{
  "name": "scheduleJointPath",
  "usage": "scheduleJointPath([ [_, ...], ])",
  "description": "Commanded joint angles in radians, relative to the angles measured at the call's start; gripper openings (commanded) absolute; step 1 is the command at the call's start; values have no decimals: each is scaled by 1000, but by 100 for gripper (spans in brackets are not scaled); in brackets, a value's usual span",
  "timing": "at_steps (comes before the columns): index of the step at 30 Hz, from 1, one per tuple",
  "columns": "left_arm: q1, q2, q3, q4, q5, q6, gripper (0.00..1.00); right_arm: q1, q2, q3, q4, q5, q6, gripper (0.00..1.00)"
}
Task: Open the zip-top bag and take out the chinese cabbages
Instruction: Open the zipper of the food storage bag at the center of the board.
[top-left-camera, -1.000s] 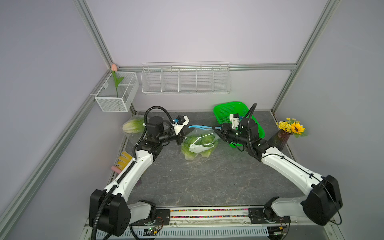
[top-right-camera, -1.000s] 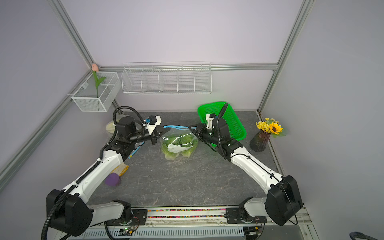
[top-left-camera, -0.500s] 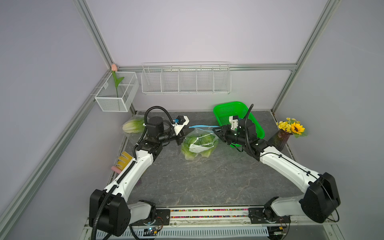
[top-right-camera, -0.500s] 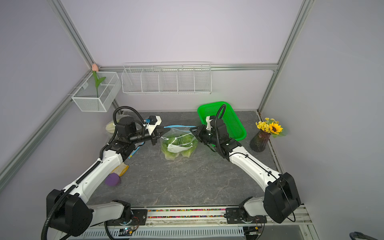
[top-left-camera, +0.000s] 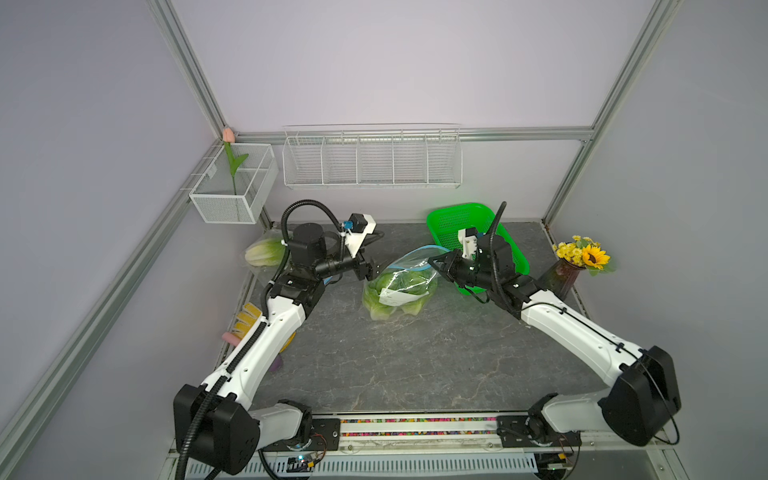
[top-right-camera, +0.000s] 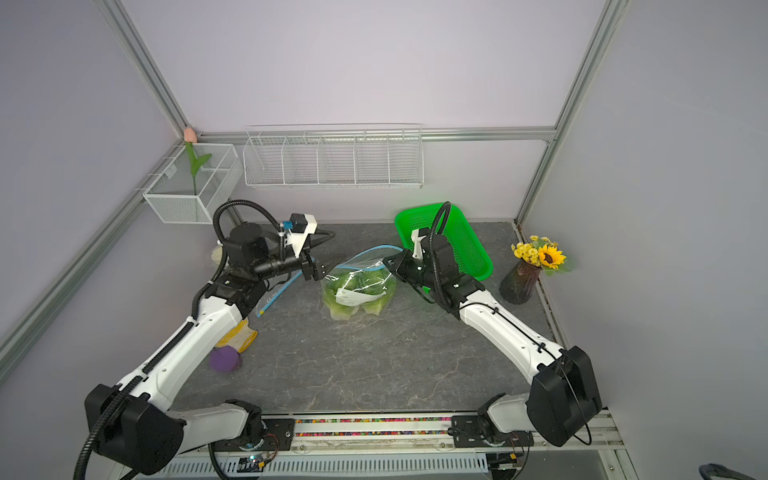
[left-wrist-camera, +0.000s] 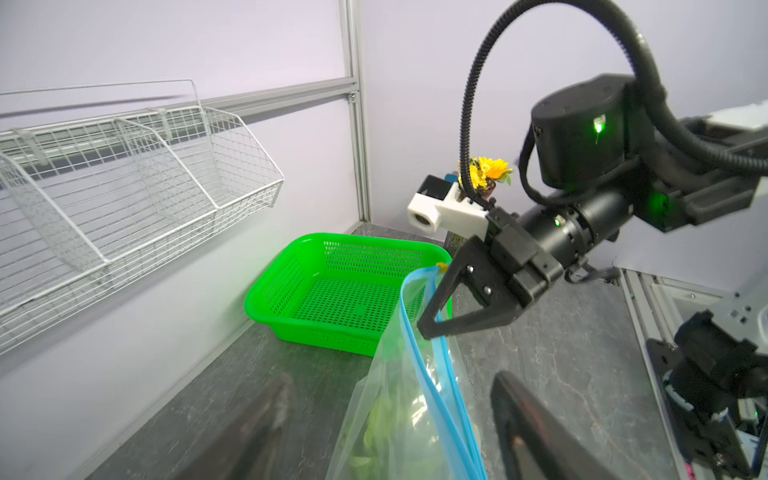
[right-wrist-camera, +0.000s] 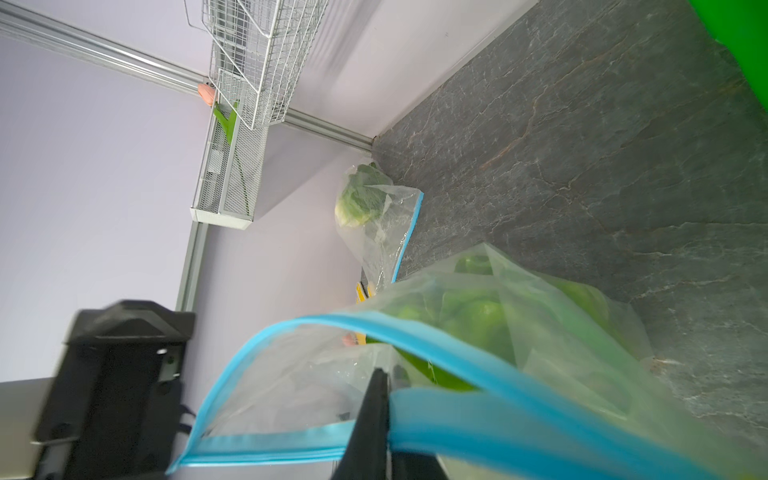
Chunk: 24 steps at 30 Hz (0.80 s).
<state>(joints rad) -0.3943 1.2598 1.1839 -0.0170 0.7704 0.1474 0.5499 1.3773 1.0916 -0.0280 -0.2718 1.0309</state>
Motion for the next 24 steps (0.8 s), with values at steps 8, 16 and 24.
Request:
scheduleJointPath([
  [8,-241,221,525,-594,-573,108,97,-2,-11,17,-29,16,-79,7],
  [16,-344,390,715,-827,-707,195,83,-4,-36,17,-41,19,-91,7],
  [24,-361,480,764,-887,-720,186,66,-5,-49,10,-51,34,-98,7],
])
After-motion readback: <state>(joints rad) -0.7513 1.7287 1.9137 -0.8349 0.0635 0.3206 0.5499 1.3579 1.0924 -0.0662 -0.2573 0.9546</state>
